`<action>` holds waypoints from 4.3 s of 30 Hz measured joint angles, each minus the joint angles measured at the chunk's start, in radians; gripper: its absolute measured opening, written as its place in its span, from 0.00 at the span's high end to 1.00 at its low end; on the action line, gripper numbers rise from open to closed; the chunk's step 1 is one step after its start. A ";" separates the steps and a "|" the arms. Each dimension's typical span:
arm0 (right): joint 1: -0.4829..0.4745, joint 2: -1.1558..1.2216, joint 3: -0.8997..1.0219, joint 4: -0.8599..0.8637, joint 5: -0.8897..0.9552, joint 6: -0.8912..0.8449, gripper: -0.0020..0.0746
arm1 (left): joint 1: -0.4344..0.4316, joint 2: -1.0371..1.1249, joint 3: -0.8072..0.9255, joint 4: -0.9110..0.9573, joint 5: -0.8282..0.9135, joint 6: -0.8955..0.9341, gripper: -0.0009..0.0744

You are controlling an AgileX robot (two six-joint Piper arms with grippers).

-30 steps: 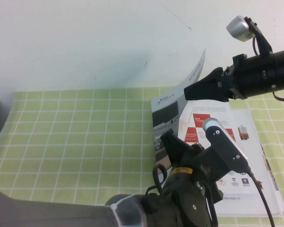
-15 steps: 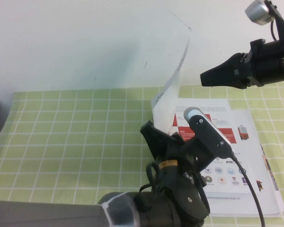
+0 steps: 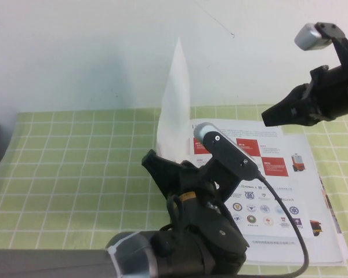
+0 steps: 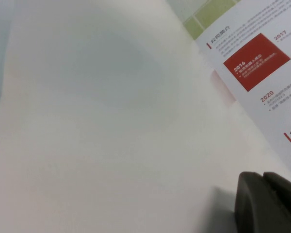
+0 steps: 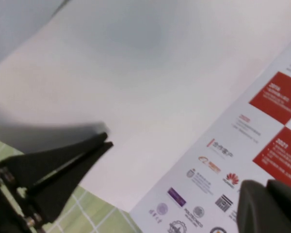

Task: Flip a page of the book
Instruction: Open the closed book

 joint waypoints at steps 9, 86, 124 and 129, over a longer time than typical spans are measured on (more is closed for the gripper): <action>0.000 0.056 0.000 -0.116 -0.010 0.057 0.98 | 0.044 -0.004 0.000 -0.012 -0.003 -0.005 0.99; 0.002 -0.097 0.090 -0.412 -0.095 0.189 0.98 | 0.327 -0.465 0.300 0.024 0.461 -0.384 0.99; 0.002 -0.059 0.345 -0.036 -0.338 -0.040 0.97 | 0.327 -0.420 0.300 0.077 0.482 -0.293 0.99; 0.002 -0.223 0.461 0.125 -0.424 -0.211 0.98 | 0.327 -0.526 0.332 0.106 0.455 -0.293 0.99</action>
